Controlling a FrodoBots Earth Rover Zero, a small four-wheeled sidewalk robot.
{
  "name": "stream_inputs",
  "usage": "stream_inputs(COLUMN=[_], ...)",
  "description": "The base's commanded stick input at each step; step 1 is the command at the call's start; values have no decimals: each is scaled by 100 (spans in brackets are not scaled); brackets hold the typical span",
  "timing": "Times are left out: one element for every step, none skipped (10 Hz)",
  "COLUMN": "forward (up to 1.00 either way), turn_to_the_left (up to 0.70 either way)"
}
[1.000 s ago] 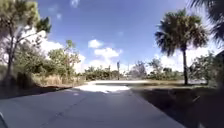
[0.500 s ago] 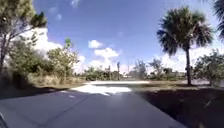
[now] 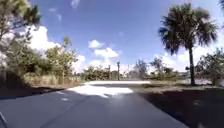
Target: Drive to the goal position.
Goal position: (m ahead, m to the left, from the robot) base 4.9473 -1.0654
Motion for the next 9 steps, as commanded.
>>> stream_inputs(forward=[70, 70, 70, 70, 70, 70, 70, 70, 70], turn_to_the_left=[0, 0, 0, 0, 0, 0, 0, 0, 0])
